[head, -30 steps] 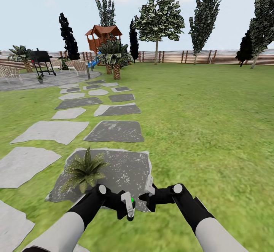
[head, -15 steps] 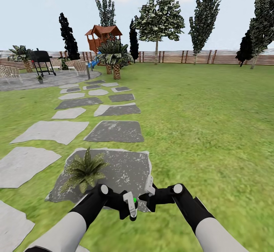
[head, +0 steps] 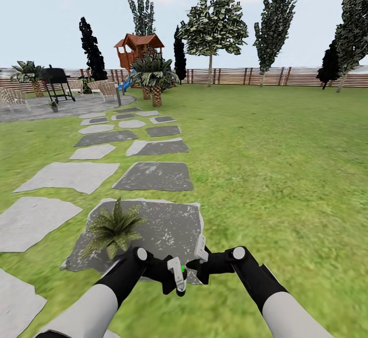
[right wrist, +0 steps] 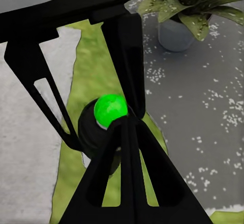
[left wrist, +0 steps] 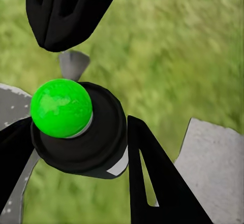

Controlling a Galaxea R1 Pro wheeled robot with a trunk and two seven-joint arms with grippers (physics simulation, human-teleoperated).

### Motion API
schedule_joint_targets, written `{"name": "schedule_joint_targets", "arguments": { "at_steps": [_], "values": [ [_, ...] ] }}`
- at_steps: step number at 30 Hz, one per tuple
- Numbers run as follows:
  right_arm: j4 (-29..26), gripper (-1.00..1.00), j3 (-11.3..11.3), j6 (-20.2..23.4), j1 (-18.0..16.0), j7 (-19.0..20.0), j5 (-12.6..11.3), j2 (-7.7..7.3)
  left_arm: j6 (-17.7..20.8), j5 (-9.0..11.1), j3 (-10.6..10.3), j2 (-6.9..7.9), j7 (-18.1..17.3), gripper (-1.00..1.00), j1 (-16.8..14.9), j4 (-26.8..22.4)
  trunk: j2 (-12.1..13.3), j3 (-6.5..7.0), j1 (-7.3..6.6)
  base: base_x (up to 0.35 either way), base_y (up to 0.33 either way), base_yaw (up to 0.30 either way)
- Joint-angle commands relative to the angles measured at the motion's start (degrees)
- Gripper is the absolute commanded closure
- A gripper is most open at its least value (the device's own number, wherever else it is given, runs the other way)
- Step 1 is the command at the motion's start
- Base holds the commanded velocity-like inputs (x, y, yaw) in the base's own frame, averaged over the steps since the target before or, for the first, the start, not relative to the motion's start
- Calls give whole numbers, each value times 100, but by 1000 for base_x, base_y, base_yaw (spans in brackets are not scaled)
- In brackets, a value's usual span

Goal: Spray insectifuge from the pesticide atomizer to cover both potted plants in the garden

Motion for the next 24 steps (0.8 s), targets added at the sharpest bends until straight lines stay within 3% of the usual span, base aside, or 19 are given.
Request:
{"name": "schedule_joint_targets", "arguments": {
  "at_steps": [1, 10, 15, 17, 24],
  "values": [
    [-5, 100, -5, -53, -2, 6, 59, 2, -15, -38, 3, -13, -14, 100, -2, -9, -2, -5, -1, 0, 0, 0],
    [11, 100, -6, -56, -2, 6, 59, 1, -20, -26, 12, -50, -14, 100, -2, -9, -2, -5, -1, 0, 0, 0],
    [13, 100, -7, -55, -2, 6, 59, -3, 4, -59, 36, 22, -4, 100, -2, -9, -2, -5, -1, 0, 0, 0],
    [13, 100, -6, -58, -2, 6, 59, -3, 21, -84, 30, 164, -10, 100, -2, -6, -2, -5, -1, 0, 0, 0],
    [30, 100, -9, -62, -2, 6, 74, -10, -15, -61, 25, 1018, -11, 100, 6, 125, -2, -5, -1, 0, 0, 0]
  ]
}}
